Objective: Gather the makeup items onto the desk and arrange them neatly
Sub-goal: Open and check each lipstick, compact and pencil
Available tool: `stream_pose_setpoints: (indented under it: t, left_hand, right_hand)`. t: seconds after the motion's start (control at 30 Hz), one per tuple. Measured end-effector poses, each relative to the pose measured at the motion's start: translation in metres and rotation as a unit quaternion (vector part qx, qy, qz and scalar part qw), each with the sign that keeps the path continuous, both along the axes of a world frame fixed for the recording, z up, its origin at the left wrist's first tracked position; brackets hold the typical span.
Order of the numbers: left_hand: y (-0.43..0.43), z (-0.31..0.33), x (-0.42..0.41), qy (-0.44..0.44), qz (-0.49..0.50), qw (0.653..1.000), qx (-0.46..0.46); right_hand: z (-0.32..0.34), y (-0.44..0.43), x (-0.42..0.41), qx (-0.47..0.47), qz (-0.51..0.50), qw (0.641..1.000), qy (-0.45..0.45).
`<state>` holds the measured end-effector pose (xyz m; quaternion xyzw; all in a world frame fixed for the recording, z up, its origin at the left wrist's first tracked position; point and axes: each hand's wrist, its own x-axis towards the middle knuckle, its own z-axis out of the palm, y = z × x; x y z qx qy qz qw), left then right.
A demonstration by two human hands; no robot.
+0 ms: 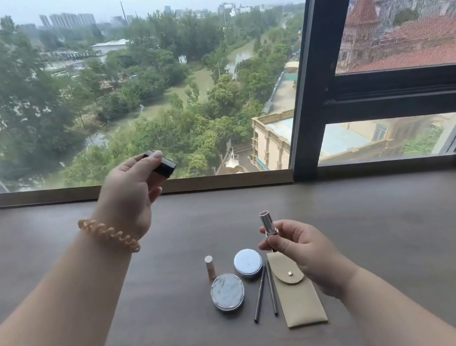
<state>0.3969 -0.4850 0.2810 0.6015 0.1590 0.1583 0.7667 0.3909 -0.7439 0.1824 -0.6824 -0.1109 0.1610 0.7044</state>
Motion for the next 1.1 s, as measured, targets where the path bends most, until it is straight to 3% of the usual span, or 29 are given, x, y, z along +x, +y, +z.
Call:
stream_pose_setpoints:
  t: [0.2, 0.63, 0.8, 0.97, 1.1]
  left_hand:
    - [-0.040, -0.042, -0.006, 0.029, -0.132, 0.989, -0.066]
    - [-0.036, -0.077, 0.003, 0.106, -0.156, 0.979, -0.080]
    - [-0.030, -0.082, 0.009, 0.140, -0.155, 0.969, -0.130]
    - [-0.032, -0.088, 0.014, 0.126, -0.220, 0.967, -0.013]
    - [-0.030, -0.091, 0.018, 0.100, -0.182, 0.978, 0.030]
  right_hand:
    - [0.000, 0.020, 0.008, 0.022, 0.020, 1.000, -0.012]
    - [-0.023, 0.042, 0.033, -0.004, -0.030, 0.999, -0.032]
    - [-0.032, 0.061, 0.043, 0.011, -0.037, 0.999, -0.028]
    - [-0.037, 0.081, 0.047, 0.010, -0.040, 0.998, -0.037]
    - [-0.037, 0.097, 0.050, 0.027, -0.014, 0.999, -0.037]
